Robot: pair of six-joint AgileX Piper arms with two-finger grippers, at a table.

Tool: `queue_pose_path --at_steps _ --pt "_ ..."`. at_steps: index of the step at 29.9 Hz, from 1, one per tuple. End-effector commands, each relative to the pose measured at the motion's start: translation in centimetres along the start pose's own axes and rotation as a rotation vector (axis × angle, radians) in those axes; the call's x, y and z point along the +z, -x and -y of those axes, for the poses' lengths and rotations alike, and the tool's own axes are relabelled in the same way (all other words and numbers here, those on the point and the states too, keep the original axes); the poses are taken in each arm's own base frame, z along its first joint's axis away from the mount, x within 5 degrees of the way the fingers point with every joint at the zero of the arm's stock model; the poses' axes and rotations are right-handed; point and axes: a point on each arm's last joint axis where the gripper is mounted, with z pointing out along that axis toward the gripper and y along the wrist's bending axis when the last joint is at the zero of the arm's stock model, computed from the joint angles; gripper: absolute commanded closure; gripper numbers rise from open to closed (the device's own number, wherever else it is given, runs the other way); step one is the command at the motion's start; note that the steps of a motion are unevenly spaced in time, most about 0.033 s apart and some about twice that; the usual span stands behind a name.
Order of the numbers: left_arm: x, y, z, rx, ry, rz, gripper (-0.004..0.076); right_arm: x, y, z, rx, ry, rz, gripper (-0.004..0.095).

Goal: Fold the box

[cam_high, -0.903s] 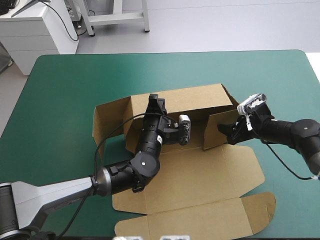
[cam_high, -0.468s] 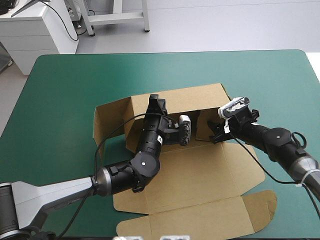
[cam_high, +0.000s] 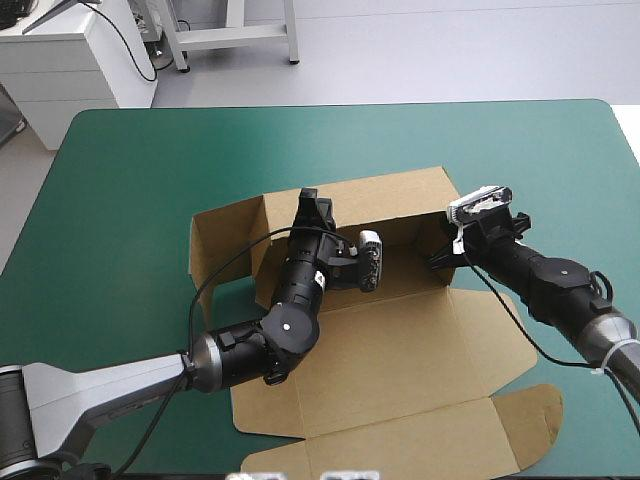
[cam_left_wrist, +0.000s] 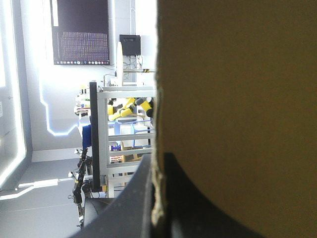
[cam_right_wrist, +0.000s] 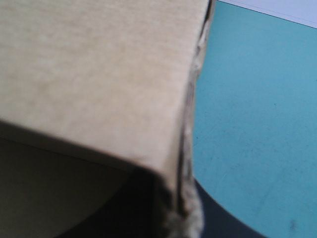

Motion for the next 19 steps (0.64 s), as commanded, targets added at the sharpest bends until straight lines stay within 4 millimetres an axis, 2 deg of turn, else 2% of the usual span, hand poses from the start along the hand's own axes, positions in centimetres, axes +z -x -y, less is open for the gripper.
queue_pose_path --at_steps 1,3,4,8,10,12,19 --pt "-1.1 0.2 -2.9 0.006 0.120 0.048 0.0723 -0.9 1.7 -0.5 -0.032 0.047 0.071 0.0929" --pt "-1.1 0.2 -2.9 0.007 0.121 0.049 0.0673 -0.9 1.7 -0.5 -0.032 0.047 0.071 0.0929" --pt "-1.1 0.2 -2.9 0.007 0.121 0.049 0.0622 -0.9 1.7 -0.5 -0.032 0.047 0.071 0.0929" --pt "-1.1 0.2 -2.9 0.007 0.121 0.049 0.0316 -0.9 1.7 -0.5 -0.032 0.047 0.071 0.0929" --pt "-1.1 0.2 -2.8 0.002 0.117 0.055 0.0199 -0.9 1.7 -0.5 -0.010 0.049 0.076 0.0929" --pt "-1.1 0.2 -2.8 0.002 0.117 0.055 0.0155 -0.9 1.8 -0.4 0.047 0.042 0.085 0.0929" --pt "-1.3 0.4 -2.8 -0.028 0.123 0.051 0.0150 -0.5 2.4 0.9 0.036 -0.074 0.077 0.0927"
